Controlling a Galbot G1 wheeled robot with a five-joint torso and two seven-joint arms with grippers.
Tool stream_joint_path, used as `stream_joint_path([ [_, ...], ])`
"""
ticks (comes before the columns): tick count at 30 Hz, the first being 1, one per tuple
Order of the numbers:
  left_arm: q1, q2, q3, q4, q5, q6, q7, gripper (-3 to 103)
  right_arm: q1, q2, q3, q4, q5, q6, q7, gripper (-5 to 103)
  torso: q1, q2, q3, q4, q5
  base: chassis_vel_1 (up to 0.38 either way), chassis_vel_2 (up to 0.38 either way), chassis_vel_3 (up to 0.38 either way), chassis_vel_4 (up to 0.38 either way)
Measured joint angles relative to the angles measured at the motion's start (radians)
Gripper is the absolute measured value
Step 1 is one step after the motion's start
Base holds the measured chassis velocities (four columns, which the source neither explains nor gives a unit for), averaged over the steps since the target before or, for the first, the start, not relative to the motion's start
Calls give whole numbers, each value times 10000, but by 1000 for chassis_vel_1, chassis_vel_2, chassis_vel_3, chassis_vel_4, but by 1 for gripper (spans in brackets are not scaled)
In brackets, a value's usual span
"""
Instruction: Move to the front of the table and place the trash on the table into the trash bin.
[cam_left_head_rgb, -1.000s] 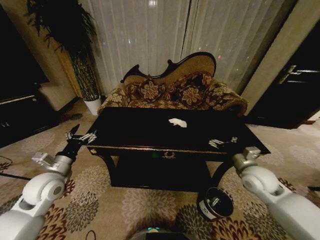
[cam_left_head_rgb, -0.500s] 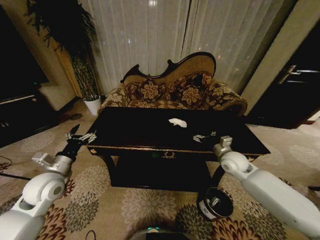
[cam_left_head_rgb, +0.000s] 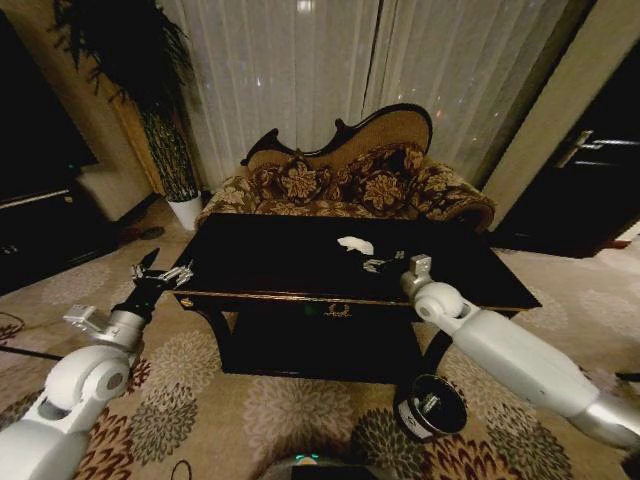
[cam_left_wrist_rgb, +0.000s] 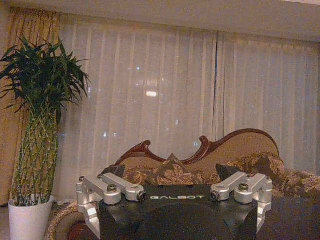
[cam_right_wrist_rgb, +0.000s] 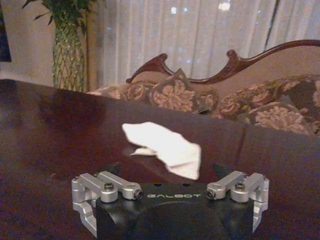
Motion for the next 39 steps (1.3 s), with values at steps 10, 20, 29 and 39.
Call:
stream_joint_path([
  [10, 0, 0, 0, 0, 0, 0, 0, 100, 1340, 594, -958, -930, 105, 8, -110, 100, -1, 1, -1, 0, -2, 0, 0, 0, 0],
  [20, 0, 0, 0, 1, 0, 0, 0, 100, 2410, 1153, -2120, -1938, 58, 152, -287, 100, -1, 1, -1, 0, -1, 0, 0, 0, 0],
  [29, 0, 0, 0, 0, 0, 0, 0, 100, 2994, 1542, -2709, -2715, 50, 348, -493, 102, -1, 2, -1, 0, -1, 0, 0, 0, 0],
  [39, 0, 0, 0, 0, 0, 0, 0, 100, 2982, 1453, -2814, -2814, -100, 614, -668, 67, -1, 2, -1, 0, -1, 0, 0, 0, 0],
])
